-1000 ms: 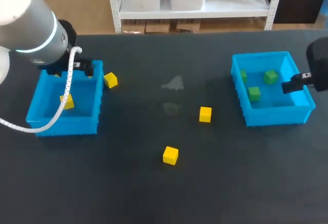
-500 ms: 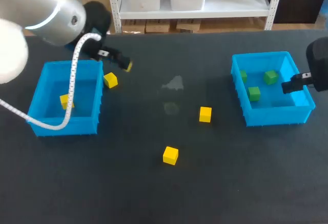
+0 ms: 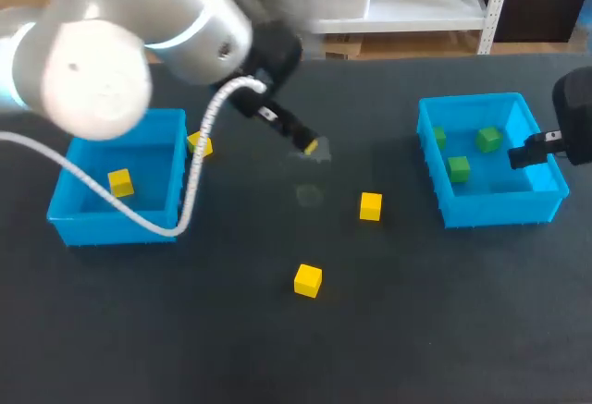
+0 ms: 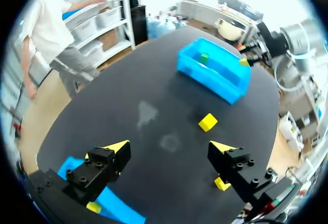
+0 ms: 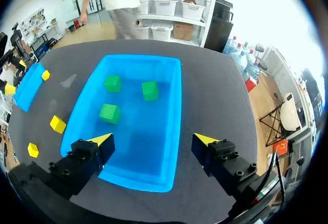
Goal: Put the green cubes in the right bin and the yellow cubes in the left bin.
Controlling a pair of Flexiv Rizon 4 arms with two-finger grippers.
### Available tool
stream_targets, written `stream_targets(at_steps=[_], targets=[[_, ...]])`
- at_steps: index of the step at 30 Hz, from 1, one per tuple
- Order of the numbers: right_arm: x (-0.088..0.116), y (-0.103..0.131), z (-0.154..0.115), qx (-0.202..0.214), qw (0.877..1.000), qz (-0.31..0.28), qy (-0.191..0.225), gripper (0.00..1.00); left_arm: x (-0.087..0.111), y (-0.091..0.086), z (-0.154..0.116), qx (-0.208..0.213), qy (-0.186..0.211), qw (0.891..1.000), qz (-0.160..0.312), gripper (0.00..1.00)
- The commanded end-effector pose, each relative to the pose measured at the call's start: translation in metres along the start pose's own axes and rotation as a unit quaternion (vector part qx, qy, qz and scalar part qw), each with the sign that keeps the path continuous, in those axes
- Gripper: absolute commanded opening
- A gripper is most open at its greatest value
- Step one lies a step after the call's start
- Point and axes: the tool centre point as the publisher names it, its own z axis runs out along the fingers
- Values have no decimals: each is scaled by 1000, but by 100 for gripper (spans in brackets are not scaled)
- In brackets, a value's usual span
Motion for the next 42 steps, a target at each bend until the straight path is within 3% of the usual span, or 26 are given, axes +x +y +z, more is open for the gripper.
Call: stream_targets(at_steps=[1, 12, 20, 30, 35, 42], targets=[[1, 0, 1, 1, 1000, 0, -3, 100, -25, -5, 35, 14, 29, 999, 35, 100], [1, 0, 1, 1, 1000, 0, -3, 100, -31, -31, 88, 39, 45, 986, 153, 100], [1, 0, 1, 1, 1000, 0, -3, 100, -18, -50, 99, 76, 44, 970, 227, 100], [1, 0, 1, 1, 1000, 0, -3, 100, -2, -58, 108, 82, 44, 943, 320, 100], [1, 0, 1, 1, 1000, 0, -3, 100, -1, -62, 114, 86, 39, 932, 350, 100], [1, 0, 1, 1, 1000, 0, -3, 100, -5, -72, 119, 97, 45, 931, 348, 100]])
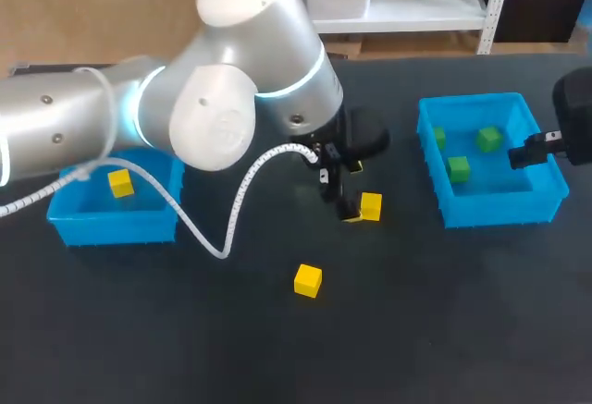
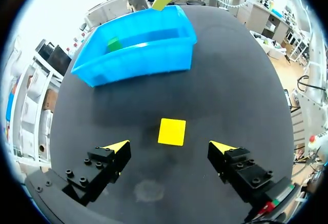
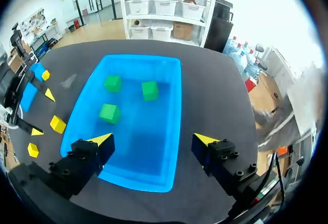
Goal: Put the green cubes in the right bin and the yellow cubes in the left bin.
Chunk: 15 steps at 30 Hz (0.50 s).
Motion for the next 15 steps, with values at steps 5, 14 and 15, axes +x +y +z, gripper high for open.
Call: stream_targets(at_steps=[5, 14, 15], targets=[[1, 0, 1, 1, 1000, 0, -3, 100, -8, 2, 10, 13, 8, 1000, 14, 100], [1, 0, 1, 1, 1000, 0, -3, 100, -11, -2, 26, 20, 26, 999, 31, 100], [1, 0, 1, 1, 1000, 0, -3, 100, -11, -3, 28, 20, 26, 999, 32, 100]])
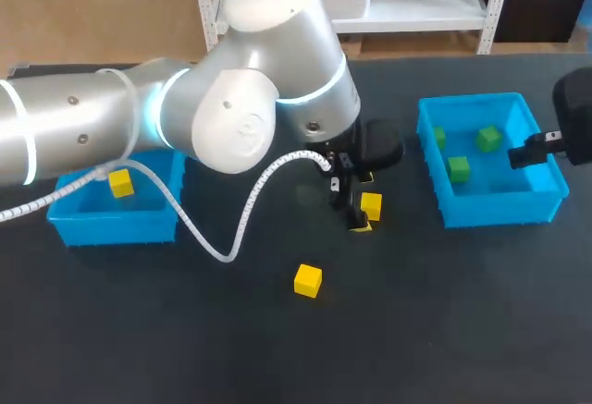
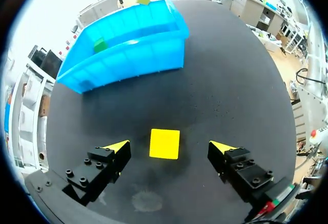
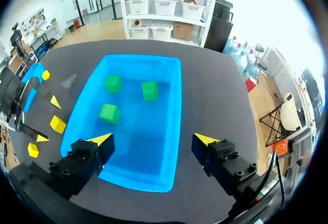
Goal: Put the green cubes in the right bin and the yellow cubes in the left bin.
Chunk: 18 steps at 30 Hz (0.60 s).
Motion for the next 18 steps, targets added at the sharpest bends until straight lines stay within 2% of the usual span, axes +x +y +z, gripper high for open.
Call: stream_targets(at_steps=[1, 7, 8, 9, 10, 11, 18], targets=[[1, 0, 1, 1, 1000, 0, -3, 100, -5, 4, 9, 5, 8, 1000, 2, 100], [1, 0, 1, 1, 1000, 0, -3, 100, -5, 4, 16, 6, 16, 1000, 1, 100], [1, 0, 1, 1, 1000, 0, -3, 100, -5, 5, 16, 6, 18, 1000, 0, 96], [1, 0, 1, 1, 1000, 0, -3, 100, -5, 5, 17, 5, 19, 1000, 0, 54], [1, 0, 1, 1, 1000, 0, -3, 100, -4, 5, 17, 1, 21, 1000, -1, 23], [1, 0, 1, 1, 1000, 0, -3, 100, -2, 6, 18, -3, 26, 1000, -1, 0], [1, 0, 1, 1, 1000, 0, -3, 100, 7, 7, 20, -36, 28, 999, -23, 0]])
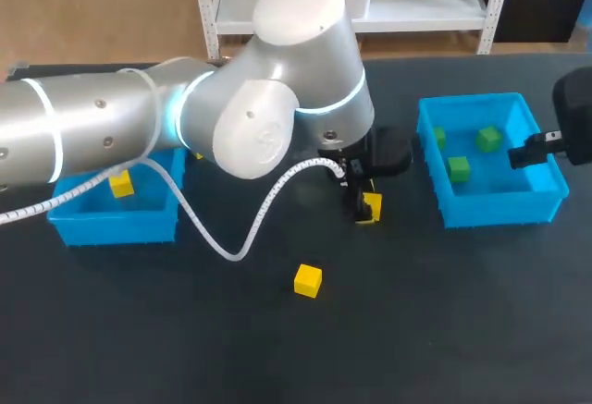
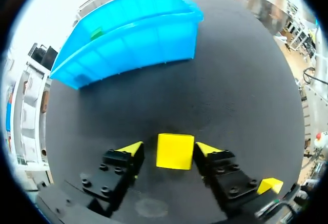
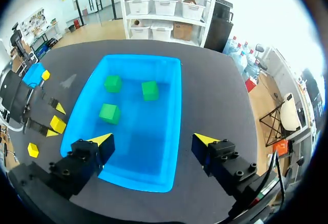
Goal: Put the green cubes in the right bin and the yellow cubes in the left bin.
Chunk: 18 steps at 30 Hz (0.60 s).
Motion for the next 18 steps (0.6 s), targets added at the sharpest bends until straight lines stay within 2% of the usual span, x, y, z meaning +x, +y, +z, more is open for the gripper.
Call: stream_targets(at_steps=[1, 5, 9, 13, 18], targets=[[1, 0, 1, 1, 1000, 0, -3, 100, 4, -3, 0, -18, -8, 1000, -19, 0], [1, 0, 1, 1, 1000, 0, -3, 100, 3, 3, -8, -38, -30, 996, -77, 0], [1, 0, 1, 1, 1000, 0, -3, 100, 5, 13, -26, -60, -56, 986, -143, 0], [1, 0, 1, 1, 1000, 0, -3, 100, 14, 25, -54, -87, -88, 971, -203, 0], [1, 0, 1, 1, 1000, 0, -3, 100, 41, 43, -93, -124, -117, 949, -267, 0]])
